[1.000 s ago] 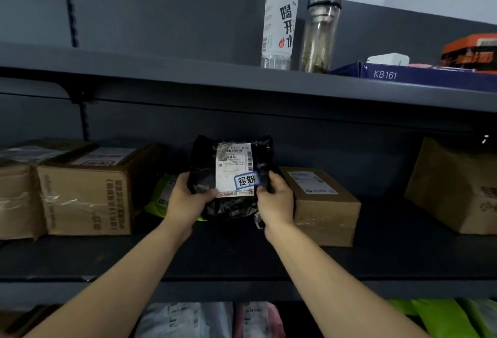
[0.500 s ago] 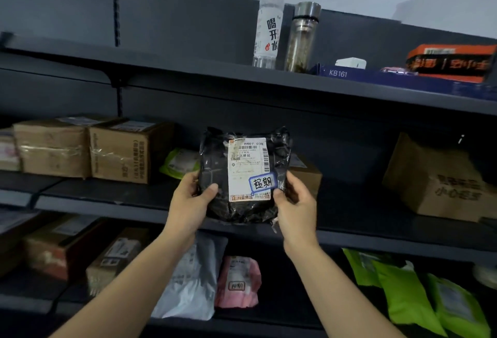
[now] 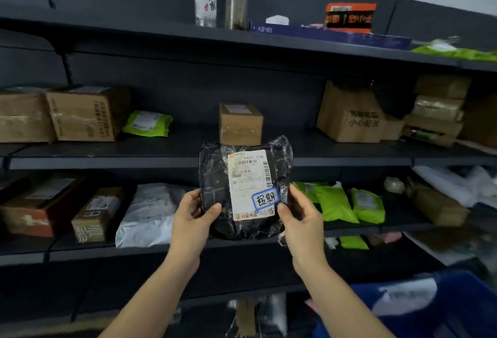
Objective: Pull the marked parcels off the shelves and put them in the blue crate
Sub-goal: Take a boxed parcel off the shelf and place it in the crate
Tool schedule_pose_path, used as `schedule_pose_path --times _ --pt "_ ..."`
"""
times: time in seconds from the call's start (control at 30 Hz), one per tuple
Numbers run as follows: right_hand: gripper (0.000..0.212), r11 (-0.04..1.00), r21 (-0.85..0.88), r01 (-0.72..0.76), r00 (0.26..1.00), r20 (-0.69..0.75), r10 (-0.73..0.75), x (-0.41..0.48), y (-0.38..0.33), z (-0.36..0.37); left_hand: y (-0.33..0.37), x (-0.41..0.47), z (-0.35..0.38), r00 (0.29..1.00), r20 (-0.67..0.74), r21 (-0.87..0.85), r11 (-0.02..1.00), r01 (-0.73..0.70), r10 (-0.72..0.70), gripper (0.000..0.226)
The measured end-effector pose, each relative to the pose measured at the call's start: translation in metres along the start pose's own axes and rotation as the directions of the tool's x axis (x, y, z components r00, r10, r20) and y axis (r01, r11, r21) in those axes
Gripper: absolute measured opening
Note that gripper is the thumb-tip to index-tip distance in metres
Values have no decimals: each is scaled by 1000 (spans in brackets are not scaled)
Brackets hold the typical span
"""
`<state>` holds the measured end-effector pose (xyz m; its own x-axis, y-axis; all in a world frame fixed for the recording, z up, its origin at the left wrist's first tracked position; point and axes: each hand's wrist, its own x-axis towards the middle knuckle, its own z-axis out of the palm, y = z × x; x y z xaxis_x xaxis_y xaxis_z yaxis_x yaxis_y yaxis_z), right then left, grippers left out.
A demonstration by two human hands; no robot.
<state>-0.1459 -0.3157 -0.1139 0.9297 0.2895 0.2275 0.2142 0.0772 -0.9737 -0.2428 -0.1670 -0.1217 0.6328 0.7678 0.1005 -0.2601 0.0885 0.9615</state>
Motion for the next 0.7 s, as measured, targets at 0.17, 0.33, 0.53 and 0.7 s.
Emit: schedule_pose_path --times 0.17,0.33,0.53,0.7 --pt "47 997 -41 -70 995 -80 66 -62 21 -58 -29 -67 14 993 70 37 995 90 -93 31" --pt "47 986 -50 -159 977 -149 150 -104 38 -119 -59 -125 38 982 112 82 986 146 -155 30" --pt "45 969 -78 -233 959 -184 215 -130 59 -199 -98 -182 87 961 136 113 968 226 -240 30" --pt "45 947 -111 -302 944 -176 280 -141 81 -280 -144 -231 143 943 118 99 949 301 -311 31"
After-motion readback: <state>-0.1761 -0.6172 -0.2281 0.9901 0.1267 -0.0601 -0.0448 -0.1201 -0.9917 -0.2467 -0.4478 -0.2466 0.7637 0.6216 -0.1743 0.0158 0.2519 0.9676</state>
